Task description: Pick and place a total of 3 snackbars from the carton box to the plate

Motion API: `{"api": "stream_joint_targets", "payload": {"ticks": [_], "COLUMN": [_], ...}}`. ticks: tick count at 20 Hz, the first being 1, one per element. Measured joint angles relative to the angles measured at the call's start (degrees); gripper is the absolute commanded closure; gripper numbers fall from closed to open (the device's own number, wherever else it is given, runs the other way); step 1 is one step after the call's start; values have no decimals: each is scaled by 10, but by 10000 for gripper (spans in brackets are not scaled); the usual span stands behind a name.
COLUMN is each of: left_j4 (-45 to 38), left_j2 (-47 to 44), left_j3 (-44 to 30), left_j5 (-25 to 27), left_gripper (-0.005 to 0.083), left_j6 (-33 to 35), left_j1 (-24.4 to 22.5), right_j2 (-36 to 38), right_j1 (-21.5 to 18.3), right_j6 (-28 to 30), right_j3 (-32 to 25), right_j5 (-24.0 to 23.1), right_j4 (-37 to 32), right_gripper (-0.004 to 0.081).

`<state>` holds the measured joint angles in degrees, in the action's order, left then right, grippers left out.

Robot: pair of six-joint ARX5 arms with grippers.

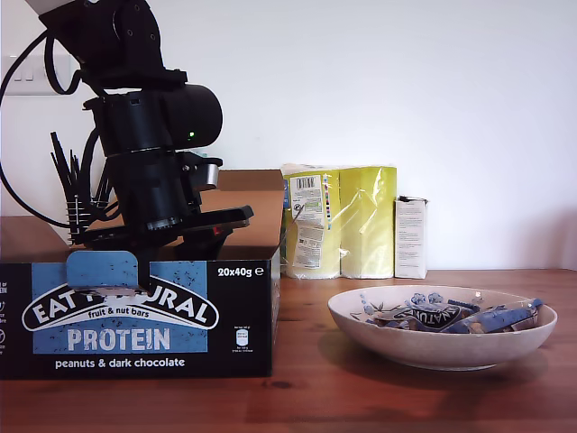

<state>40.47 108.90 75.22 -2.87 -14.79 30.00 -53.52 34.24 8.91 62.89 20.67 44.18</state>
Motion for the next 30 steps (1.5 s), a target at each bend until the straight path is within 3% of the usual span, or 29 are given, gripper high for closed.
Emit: {"api": "stream_joint_targets", "payload": {"ticks": [3, 7, 16, 24, 30], "left_j4": [3, 8, 14, 20, 27], "left_j2": [0, 0, -6, -172, -211], "left_j3": [0, 0, 0, 0, 0], "left_j5": [1, 7, 9, 10, 10], "left_gripper": [444, 589, 592, 592, 592], "left_j6": [0, 0, 0, 4, 4], "left_j1": [0, 0, 0, 2, 19], "right_j2": [0, 19, 165, 199, 199], "right_j1": [0, 0, 0, 0, 0], "right_j6": [0, 0, -31, -59, -59], "right_j3": [0, 0, 0, 0, 0], "right_j5": [0, -8, -143, -183, -198], "right_j4": [0, 31, 139, 159, 160], "right_gripper": [783, 783, 783, 783, 783]}}
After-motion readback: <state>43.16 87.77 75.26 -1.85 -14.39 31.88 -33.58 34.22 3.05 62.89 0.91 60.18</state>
